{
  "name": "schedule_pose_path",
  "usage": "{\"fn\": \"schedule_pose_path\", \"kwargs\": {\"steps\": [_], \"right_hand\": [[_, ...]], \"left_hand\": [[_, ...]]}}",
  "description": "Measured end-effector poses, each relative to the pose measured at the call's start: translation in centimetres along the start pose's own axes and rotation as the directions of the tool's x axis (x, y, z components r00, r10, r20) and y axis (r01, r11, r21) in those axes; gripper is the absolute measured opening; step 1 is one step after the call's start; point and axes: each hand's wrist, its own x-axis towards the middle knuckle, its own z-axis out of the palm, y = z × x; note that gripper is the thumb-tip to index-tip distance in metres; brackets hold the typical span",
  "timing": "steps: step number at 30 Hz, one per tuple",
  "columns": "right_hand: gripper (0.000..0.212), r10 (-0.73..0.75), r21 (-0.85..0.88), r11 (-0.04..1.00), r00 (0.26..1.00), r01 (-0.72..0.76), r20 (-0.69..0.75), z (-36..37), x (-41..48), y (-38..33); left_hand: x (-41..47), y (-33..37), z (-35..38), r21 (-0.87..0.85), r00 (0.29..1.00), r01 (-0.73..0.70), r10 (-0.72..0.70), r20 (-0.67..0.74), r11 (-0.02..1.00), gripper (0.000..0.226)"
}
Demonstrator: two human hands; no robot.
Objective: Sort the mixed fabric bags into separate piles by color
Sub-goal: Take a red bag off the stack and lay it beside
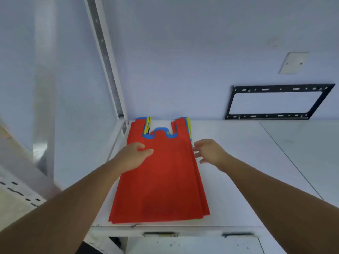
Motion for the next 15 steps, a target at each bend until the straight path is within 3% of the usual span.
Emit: {"fn": "schedule_pose_path", "kwargs": {"steps": [1, 7, 12, 15], "right_hand": [[0.022, 0.017, 0.048, 0.999, 1.000, -0.017, 0.009, 0.2, 0.1, 0.1], [0.021, 0.081, -0.153, 0.983, 0.987, -0.102, -0.136, 1.5, 0.7, 0.4], [0.014, 0.140, 0.026, 0.990, 0.976, -0.137, -0.165, 1.3, 0.3, 0.8], [0.017, 0.096, -0.041, 0.993, 0.974, -0.106, -0.203, 1.1, 0.0, 1.1]], "left_hand": [[0.0, -0.4, 0.1, -0.018, 1.000, 0.017, -0.017, 0.015, 1.000, 0.065], [-0.8, -2.4, 0.6, -0.069, 0.995, 0.099, -0.101, -0.023, 0.993, 0.062], [-1.1, -3.5, 0.4, -0.126, 0.988, 0.125, -0.135, -0.078, 0.984, 0.056], [-1.5, -3.9, 0.5, -0.153, 0.986, 0.119, -0.135, -0.095, 0.981, 0.053]]}}
